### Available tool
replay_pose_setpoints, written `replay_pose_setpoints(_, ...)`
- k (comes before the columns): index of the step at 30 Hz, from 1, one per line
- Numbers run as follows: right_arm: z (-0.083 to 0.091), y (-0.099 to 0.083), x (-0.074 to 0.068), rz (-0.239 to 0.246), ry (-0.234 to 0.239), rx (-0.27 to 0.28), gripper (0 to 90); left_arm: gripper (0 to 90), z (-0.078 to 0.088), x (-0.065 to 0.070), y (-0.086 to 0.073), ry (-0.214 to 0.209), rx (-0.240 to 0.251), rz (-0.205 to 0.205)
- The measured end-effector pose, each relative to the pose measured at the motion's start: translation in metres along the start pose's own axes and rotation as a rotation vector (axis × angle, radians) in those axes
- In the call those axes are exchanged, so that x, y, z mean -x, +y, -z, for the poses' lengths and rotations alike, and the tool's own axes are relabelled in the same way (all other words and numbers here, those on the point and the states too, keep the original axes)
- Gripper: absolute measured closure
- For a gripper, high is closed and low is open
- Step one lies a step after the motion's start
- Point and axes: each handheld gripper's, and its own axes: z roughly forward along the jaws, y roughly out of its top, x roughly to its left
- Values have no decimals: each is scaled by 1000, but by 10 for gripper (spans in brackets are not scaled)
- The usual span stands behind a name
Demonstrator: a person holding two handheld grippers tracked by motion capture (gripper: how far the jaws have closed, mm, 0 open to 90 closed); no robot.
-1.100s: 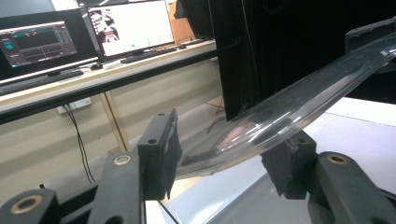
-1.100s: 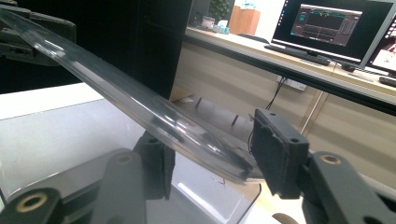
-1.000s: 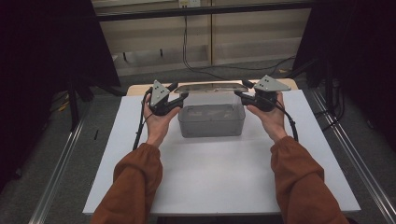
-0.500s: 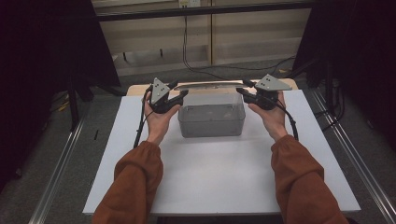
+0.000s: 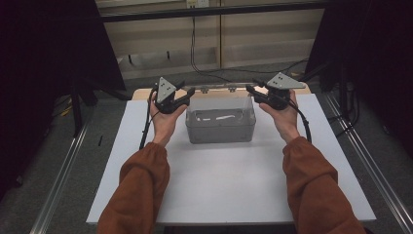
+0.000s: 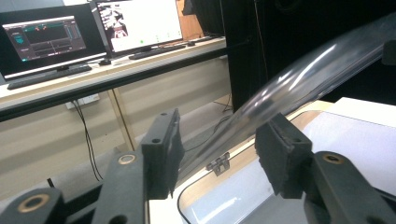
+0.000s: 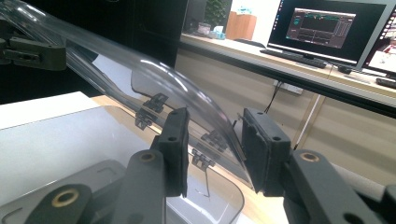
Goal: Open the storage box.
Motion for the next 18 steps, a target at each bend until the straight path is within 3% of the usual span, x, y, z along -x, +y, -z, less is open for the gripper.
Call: replay_pose_setpoints(18, -18, -2, 9, -6, -4, -14, 608, 619, -11, -8, -1, -4, -4, 3)
